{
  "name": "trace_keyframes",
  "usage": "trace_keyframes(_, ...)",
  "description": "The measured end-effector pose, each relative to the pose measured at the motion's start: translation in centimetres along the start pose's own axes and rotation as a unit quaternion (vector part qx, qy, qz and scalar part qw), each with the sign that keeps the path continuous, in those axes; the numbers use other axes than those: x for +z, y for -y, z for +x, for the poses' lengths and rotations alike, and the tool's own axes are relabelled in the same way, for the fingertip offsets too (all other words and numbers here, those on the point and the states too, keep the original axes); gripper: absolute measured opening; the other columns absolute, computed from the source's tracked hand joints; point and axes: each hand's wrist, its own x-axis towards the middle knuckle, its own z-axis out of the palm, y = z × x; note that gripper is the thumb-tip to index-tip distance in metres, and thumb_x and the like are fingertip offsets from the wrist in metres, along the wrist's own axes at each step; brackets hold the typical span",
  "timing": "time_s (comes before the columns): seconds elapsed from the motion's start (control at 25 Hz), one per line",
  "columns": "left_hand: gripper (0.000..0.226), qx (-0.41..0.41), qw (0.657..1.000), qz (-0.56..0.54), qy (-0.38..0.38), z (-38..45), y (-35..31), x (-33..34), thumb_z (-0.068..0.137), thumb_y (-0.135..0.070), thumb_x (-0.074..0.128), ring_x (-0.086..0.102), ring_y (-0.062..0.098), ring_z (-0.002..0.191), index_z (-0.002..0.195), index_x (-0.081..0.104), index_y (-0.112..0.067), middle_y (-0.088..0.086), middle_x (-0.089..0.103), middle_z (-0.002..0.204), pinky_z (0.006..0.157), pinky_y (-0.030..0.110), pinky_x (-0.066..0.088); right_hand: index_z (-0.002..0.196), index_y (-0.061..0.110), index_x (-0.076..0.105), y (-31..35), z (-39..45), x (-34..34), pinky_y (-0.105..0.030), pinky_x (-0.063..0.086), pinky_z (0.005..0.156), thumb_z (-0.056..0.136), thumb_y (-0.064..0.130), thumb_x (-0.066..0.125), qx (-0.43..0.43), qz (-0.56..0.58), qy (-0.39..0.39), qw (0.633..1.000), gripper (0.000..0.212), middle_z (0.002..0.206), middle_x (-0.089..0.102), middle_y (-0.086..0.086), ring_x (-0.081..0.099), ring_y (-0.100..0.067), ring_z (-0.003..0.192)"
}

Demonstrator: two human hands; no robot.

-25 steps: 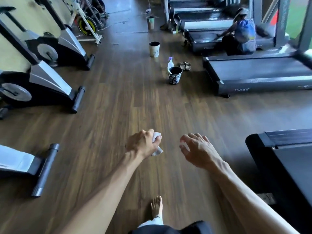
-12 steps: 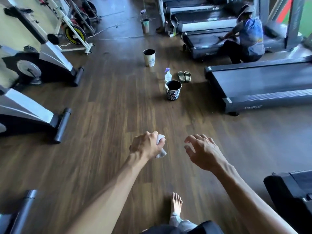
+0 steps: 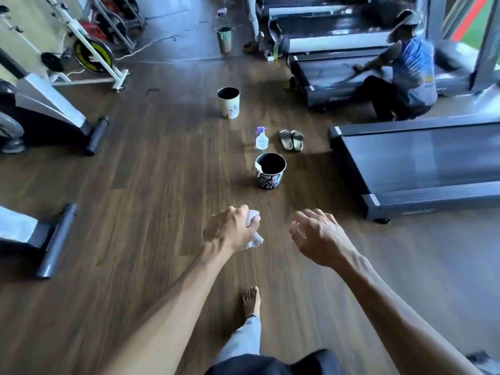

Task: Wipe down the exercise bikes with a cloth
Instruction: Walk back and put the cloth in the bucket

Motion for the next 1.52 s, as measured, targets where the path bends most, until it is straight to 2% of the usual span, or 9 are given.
trace_keyframes(0.36,0.03,0.031,0.998,0.012,0.051,27.3,-5.6,-2.3,0.096,-0.041,0.04,0.063,0.032,0.077,0.084,0.049,-0.016,0.006,0.067,0.087,0.075,0.037,0.054,0.112,0.028,0.058,-11.7,21.3,-3.6,-0.031,0.036,0.103,0.101,0.042,0.047,0.079,0.03,0.012,0.996,0.021,0.108,0.061,0.01,0.051,-0.017,0.111)
trace_keyframes(0.6,0.029,0.003,0.999,0.003,0.037,45.6,-10.5,-2.4,0.099,-0.04,0.042,0.054,0.027,0.072,0.086,0.051,-0.015,0.004,0.063,0.085,0.065,0.033,0.042,0.118,0.028,0.058,-22.7,38.3,-8.2,-0.034,0.037,0.104,0.1,0.043,0.048,0.042,0.022,0.02,0.999,0.025,0.11,0.062,0.009,0.052,-0.017,0.112)
trace_keyframes(0.72,0.029,-0.024,0.999,-0.032,0.013,52.5,-12.4,-3.1,0.1,-0.038,0.044,0.057,0.028,0.075,0.083,0.049,-0.015,0.005,0.063,0.084,0.064,0.033,0.037,0.118,0.026,0.059,-26.2,45.8,-10.8,-0.035,0.036,0.105,0.1,0.041,0.048,0.006,0.009,0.037,0.999,0.026,0.112,0.062,0.008,0.052,-0.017,0.113)
trace_keyframes(0.92,0.034,-0.084,0.992,-0.092,-0.027,64.7,-12.9,-2.4,0.09,-0.042,0.038,0.054,0.026,0.066,0.065,0.032,-0.021,-0.004,0.049,0.063,0.051,0.033,0.033,0.118,0.026,0.059,-31.1,59.9,-12.7,-0.035,0.035,0.106,0.1,0.042,0.048,-0.058,-0.004,0.077,0.995,0.027,0.115,0.063,0.007,0.052,-0.019,0.114)
trace_keyframes(1.04,0.041,-0.124,0.979,-0.152,-0.062,70.6,-11.9,-2.7,0.09,-0.041,0.049,0.053,0.032,0.06,0.06,0.028,-0.021,-0.004,0.041,0.054,0.056,0.039,0.046,0.117,0.025,0.059,-32.7,67.7,-13.2,-0.035,0.035,0.103,0.1,0.04,0.048,-0.086,-0.012,0.104,0.991,0.025,0.114,0.062,0.006,0.052,-0.02,0.115)
trace_keyframes(1.2,0.043,-0.211,0.957,-0.153,-0.127,76.8,-10.3,-4.4,0.093,-0.035,0.054,0.052,0.034,0.06,0.062,0.03,-0.018,0.0,0.041,0.054,0.052,0.035,0.035,0.113,0.022,0.06,-32.5,77.7,-14.3,-0.035,0.038,0.097,0.099,0.035,0.05,-0.172,-0.029,0.134,0.976,0.022,0.11,0.062,0.003,0.055,-0.024,0.111)
trace_keyframes(1.32,0.04,-0.278,0.934,-0.167,-0.153,79.8,-9.4,-5.0,0.091,-0.042,0.05,0.055,0.033,0.061,0.066,0.033,-0.016,0.003,0.044,0.058,0.053,0.038,0.04,0.124,0.026,0.058,-31.6,84.2,-14.2,-0.039,0.039,0.1,0.098,0.031,0.049,-0.226,0.004,0.182,0.957,0.028,0.12,0.064,0.003,0.053,-0.026,0.121)
trace_keyframes(1.4,0.041,-0.31,0.913,-0.189,-0.186,81.3,-9.5,-4.9,0.091,-0.043,0.051,0.053,0.03,0.06,0.066,0.035,-0.015,0.003,0.042,0.058,0.056,0.039,0.046,0.121,0.03,0.06,-31.1,88.3,-13.9,-0.036,0.042,0.099,0.1,0.034,0.049,-0.252,0.036,0.23,0.939,0.025,0.121,0.068,0.004,0.056,-0.024,0.123)
trace_keyframes(1.52,0.044,-0.417,0.858,-0.197,-0.226,84.0,-10.5,-4.7,0.095,-0.049,0.053,0.057,0.026,0.065,0.073,0.049,-0.011,0.002,0.054,0.063,0.06,0.037,0.046,0.102,0.025,0.071,-29.9,94.4,-13.6,-0.033,0.048,0.088,0.102,0.034,0.051,-0.253,0.128,0.346,0.894,0.022,0.108,0.074,-0.006,0.067,-0.026,0.107)
